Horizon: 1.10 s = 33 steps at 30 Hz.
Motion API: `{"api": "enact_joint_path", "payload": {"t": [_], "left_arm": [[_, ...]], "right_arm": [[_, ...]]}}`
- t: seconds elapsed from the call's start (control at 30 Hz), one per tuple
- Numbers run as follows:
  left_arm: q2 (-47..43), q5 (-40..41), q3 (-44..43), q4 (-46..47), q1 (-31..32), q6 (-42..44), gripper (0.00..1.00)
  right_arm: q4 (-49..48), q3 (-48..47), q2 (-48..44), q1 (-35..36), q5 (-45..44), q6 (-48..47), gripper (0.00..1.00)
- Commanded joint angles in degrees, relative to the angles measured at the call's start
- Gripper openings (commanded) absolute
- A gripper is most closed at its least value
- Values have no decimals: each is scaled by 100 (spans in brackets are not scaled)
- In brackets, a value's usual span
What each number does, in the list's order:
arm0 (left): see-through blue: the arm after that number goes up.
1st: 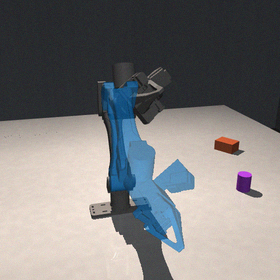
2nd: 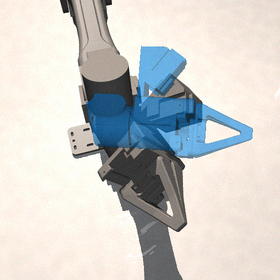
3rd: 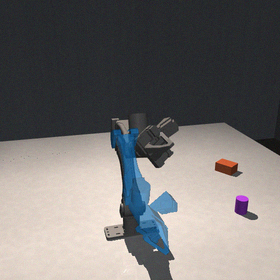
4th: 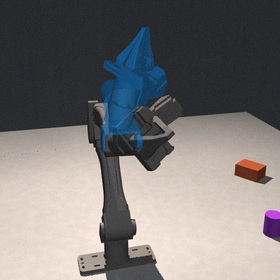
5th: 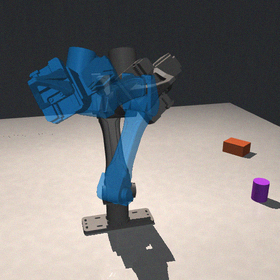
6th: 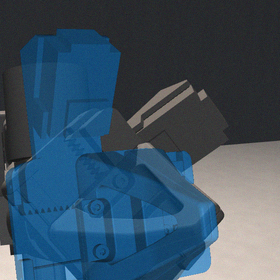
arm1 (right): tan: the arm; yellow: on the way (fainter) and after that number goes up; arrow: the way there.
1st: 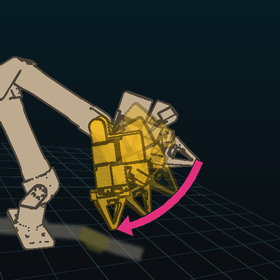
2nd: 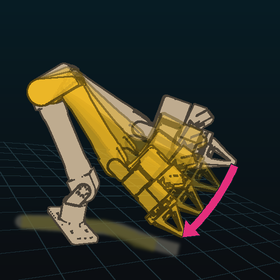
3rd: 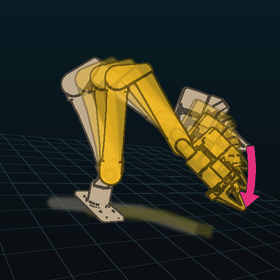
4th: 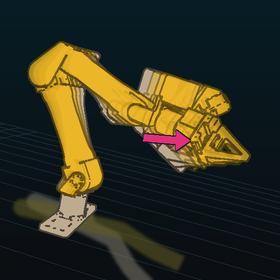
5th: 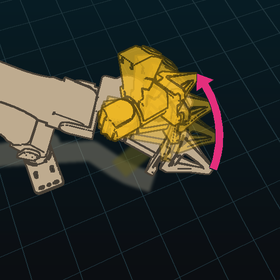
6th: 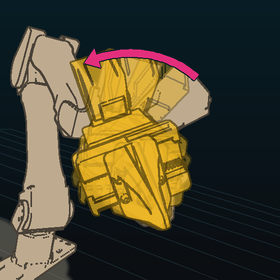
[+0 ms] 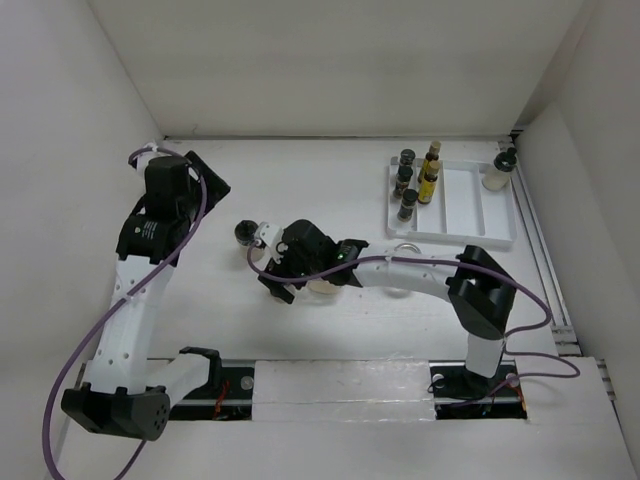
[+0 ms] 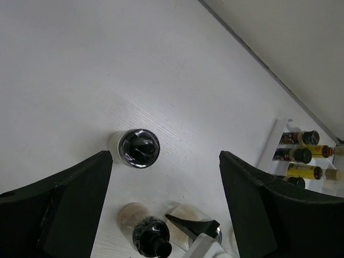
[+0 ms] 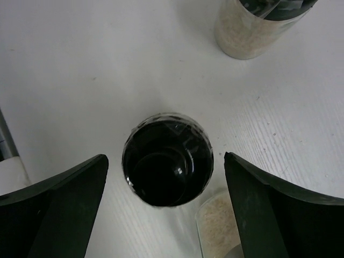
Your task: Organize the condiment bottles
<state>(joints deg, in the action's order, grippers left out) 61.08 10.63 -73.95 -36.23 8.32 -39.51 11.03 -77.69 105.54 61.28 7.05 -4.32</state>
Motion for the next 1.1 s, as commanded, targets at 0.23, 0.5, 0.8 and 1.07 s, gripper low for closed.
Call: {"api": "enact_joint_path", "payload": {"t": [0.23, 0.5, 0.8, 1.07], "left_arm": [[-140, 281, 373, 151, 100, -22, 75], [-193, 229, 496, 204, 100, -22, 75], [-193, -684, 530, 686, 302, 171, 73], [-150, -1485, 452, 1793, 302, 1067, 77]], "right_arm": [[-558, -554, 441, 77, -555, 159, 68], [-233, -1151, -146, 77, -608, 211, 31], [181, -1548, -1877, -2071, -362, 501, 31], [444, -239, -3301, -4859, -722, 766, 31]]}}
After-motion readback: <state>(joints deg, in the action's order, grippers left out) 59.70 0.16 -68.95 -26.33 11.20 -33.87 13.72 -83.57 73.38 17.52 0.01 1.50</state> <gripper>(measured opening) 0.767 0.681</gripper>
